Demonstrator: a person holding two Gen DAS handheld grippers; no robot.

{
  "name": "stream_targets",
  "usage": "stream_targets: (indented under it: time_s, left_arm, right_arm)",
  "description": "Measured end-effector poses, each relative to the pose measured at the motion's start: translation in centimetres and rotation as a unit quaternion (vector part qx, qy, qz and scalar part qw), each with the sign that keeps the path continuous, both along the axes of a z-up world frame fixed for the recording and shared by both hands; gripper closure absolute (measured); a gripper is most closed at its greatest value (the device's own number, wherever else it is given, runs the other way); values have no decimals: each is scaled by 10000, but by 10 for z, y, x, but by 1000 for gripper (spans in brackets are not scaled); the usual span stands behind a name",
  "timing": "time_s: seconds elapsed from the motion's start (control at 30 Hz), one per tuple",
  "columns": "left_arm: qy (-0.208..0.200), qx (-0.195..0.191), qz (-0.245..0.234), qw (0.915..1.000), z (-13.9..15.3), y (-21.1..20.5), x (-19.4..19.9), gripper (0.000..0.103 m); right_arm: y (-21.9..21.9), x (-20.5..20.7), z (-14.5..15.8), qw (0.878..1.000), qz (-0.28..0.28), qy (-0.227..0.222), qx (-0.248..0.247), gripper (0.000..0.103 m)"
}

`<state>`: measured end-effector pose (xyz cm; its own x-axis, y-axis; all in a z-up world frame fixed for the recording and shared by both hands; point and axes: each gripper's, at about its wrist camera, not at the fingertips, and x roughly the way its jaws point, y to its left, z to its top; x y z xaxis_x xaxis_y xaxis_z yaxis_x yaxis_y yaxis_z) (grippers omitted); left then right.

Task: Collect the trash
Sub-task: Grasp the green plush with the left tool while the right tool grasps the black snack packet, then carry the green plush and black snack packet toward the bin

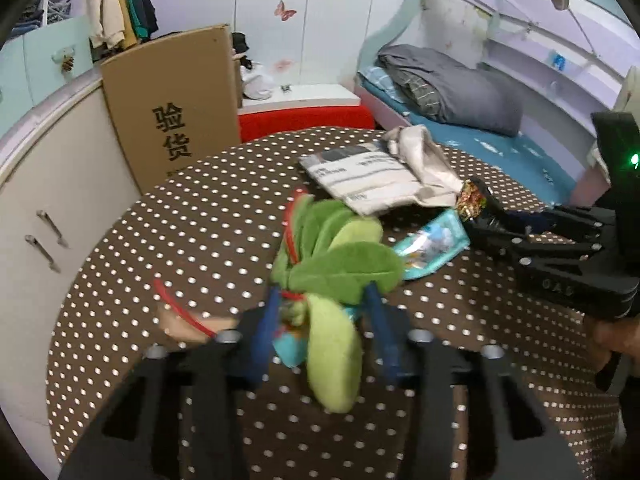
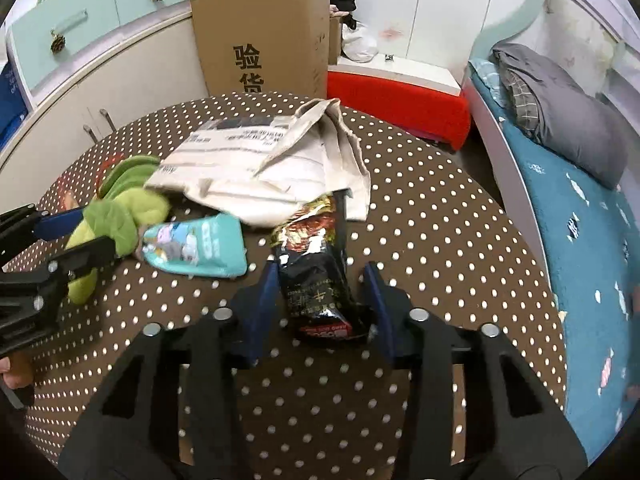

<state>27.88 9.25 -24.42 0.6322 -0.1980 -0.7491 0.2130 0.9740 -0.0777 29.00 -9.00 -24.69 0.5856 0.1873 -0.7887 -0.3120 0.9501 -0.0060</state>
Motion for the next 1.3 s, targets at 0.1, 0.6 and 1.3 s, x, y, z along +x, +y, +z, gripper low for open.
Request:
stream_targets:
  time_s: [0.1,0.6,1.3]
  left_arm:
    - [41,-64,119,9999,-2,2,-6,86]
    - [-193,-412,429,9980,20,8,-85,87]
    - [-1044,-607,-800,9895,106,-139,-122,86]
  right_arm:
    - [-10,-15,0,9995,-77,74,309,73]
    - [-76,-94,29,9913,-552,-150,1187,74]
    - [-218,-169,105,9558,-1516,-1234,2196,74]
